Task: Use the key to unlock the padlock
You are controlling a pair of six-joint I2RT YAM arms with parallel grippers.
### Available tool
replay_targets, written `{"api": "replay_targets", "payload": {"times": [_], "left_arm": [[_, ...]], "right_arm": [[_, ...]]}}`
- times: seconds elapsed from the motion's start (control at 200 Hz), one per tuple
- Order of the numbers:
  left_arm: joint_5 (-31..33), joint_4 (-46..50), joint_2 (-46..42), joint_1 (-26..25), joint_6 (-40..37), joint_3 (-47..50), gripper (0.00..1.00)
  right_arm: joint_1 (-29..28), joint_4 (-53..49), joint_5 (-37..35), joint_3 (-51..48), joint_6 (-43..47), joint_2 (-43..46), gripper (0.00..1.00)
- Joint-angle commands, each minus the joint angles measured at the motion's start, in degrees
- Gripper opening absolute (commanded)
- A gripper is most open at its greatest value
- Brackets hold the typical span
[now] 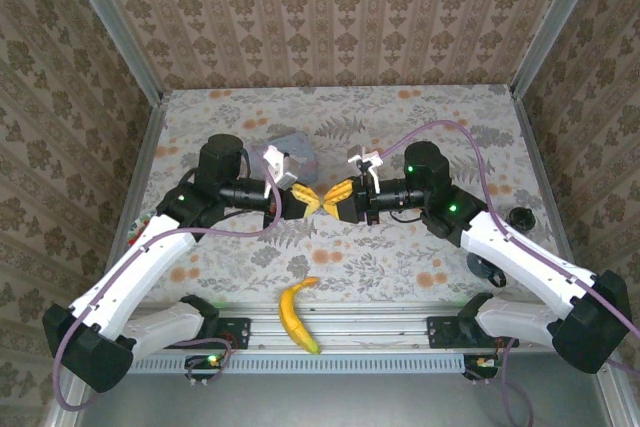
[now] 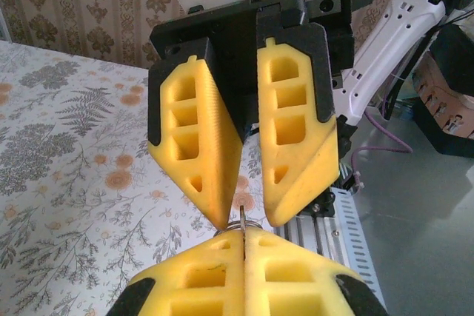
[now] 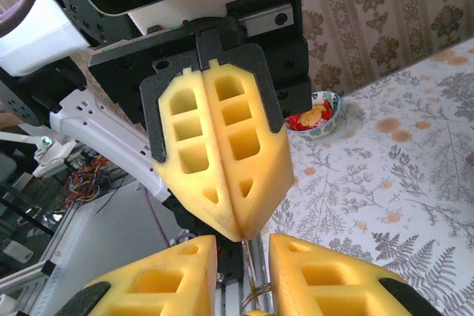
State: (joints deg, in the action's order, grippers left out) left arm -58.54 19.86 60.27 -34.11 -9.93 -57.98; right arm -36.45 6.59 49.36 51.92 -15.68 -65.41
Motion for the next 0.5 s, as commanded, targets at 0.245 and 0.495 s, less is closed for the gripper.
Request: {"api": "replay_targets", "payload": {"times": [0.245,0.495], "left_arm": [[-1.31,-1.95,-1.3,-0.26,1.23,0.64,0.0],[-1.13,-2.34,-1.56,-0.26,1.54,0.76,0.0]], "right_arm": [[-0.38,0.77,1.88,-0.68,-0.73,-0.86,0.29],[-0.38,0.49,2.4,-0.51,-0.59,-1.1,0.31]]}}
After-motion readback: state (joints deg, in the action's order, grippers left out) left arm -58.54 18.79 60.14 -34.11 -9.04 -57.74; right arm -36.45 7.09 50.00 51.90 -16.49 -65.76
